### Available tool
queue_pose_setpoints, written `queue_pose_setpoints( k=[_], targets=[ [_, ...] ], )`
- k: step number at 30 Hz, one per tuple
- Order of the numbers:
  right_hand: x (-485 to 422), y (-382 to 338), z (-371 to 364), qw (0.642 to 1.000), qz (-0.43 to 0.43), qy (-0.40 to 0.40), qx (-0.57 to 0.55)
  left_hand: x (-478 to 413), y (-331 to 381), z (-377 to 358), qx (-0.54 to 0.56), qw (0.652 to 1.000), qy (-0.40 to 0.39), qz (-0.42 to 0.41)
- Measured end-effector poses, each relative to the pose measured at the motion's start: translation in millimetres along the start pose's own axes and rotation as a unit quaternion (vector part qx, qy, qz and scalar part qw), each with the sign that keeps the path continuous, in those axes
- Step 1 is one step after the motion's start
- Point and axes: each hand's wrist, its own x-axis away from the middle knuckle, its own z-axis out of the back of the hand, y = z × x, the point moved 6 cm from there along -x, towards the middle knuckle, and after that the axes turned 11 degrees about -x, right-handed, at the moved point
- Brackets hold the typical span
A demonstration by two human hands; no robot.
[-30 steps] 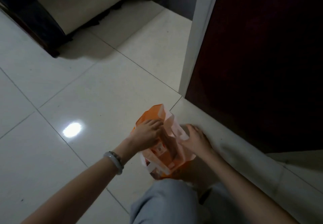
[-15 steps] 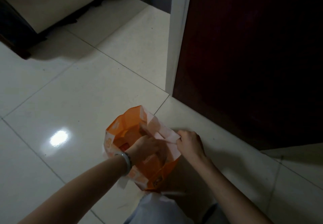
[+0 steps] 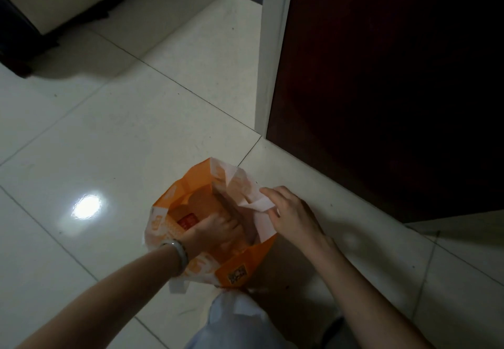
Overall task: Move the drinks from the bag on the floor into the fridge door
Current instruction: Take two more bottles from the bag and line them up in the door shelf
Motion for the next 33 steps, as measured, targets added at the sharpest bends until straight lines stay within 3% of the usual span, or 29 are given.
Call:
queue_pose_setpoints(
  k=[3, 6, 9, 13, 15, 18, 20, 26, 30, 31, 33],
  targets=[
    [-0.1, -0.2, 2.7, 1.000, -0.001, 0.007, 0.000, 13.6, -17.6, 22.3, 0.121, 0.992, -0.022, 0.039],
    [0.3, -4.5, 2.2, 1.000, 0.007, 0.005, -0.003, 46.7, -53.2, 47.0, 0.287, 0.940, 0.108, 0.151],
    [3.2, -11.5, 5.1, 1.000, 0.009, 0.012, -0.015, 77.3, -69.8, 60.5, 0.385, 0.874, 0.209, 0.211],
    [9.1, -34.9, 16.3, 0.998, 0.045, 0.009, -0.031, 98.9, -86.6, 93.5, 0.469, 0.809, 0.266, 0.233],
    [15.9, -49.4, 21.1, 0.995, 0.045, -0.005, -0.092, 106.1, -93.9, 114.2, 0.512, 0.777, 0.286, 0.228],
    [24.9, -69.1, 24.8, 0.977, 0.028, -0.023, -0.212, 110.5, -100.4, 146.9, 0.534, 0.754, 0.319, 0.213],
    [25.1, -71.1, 26.5, 0.973, 0.044, 0.013, -0.226, 109.8, -103.1, 163.1, 0.541, 0.743, 0.335, 0.209],
    [28.7, -54.8, 38.2, 0.974, 0.037, 0.102, -0.201, 94.4, -102.9, 190.7, 0.561, 0.743, 0.313, 0.185],
    [36.4, -43.8, 48.1, 0.969, 0.015, 0.138, -0.204, 70.9, -110.9, 163.8, 0.641, 0.731, 0.171, 0.160],
    [38.0, -38.0, 48.7, 0.965, 0.000, 0.142, -0.220, 63.9, -111.8, 144.2, 0.621, 0.752, 0.127, 0.180],
    [39.2, -33.0, 51.6, 0.958, -0.011, 0.148, -0.245, 46.8, -107.8, 107.1, 0.508, 0.836, 0.024, 0.206]
  ],
)
